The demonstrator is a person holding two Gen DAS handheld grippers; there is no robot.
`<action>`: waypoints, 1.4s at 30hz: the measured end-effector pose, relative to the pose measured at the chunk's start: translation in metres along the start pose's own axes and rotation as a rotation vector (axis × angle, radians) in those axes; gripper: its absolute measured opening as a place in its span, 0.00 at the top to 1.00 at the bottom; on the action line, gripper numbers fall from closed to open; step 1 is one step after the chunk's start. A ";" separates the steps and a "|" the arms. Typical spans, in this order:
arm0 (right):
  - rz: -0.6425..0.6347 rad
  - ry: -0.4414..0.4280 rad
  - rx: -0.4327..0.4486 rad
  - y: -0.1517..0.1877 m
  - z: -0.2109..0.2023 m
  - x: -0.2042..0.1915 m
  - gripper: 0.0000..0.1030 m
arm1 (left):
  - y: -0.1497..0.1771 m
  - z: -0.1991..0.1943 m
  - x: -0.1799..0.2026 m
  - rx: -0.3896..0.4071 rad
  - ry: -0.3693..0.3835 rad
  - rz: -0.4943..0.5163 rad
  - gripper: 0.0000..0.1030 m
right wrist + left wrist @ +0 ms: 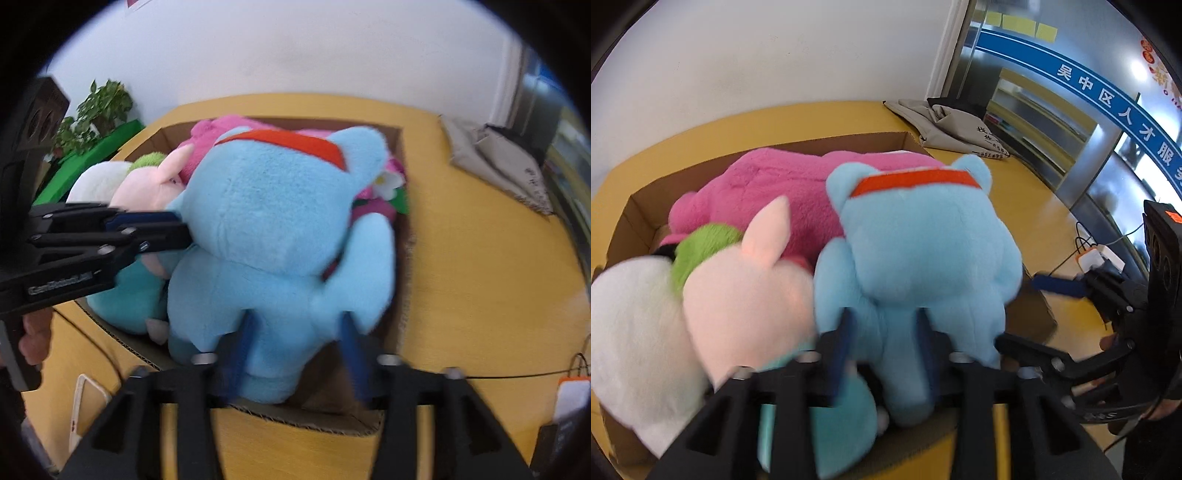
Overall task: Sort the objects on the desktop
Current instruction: 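Withdraw both tools from the box back over the table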
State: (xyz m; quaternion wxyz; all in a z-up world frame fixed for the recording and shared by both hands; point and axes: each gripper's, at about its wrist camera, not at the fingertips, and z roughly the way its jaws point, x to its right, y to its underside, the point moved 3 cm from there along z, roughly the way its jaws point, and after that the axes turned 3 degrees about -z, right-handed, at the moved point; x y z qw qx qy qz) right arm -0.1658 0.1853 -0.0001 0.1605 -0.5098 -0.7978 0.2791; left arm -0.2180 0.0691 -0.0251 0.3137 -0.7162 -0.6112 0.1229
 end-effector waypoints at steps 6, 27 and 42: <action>0.085 -0.006 0.114 0.019 -0.031 -0.016 0.00 | 0.040 -0.068 -0.012 0.100 -0.120 -0.035 0.11; 0.016 0.153 0.249 0.028 -0.105 -0.082 0.00 | 0.115 -0.173 -0.052 0.213 -0.232 -0.196 0.00; 0.026 0.154 0.247 0.037 -0.111 -0.081 0.00 | 0.115 -0.167 -0.039 0.203 -0.233 -0.182 0.00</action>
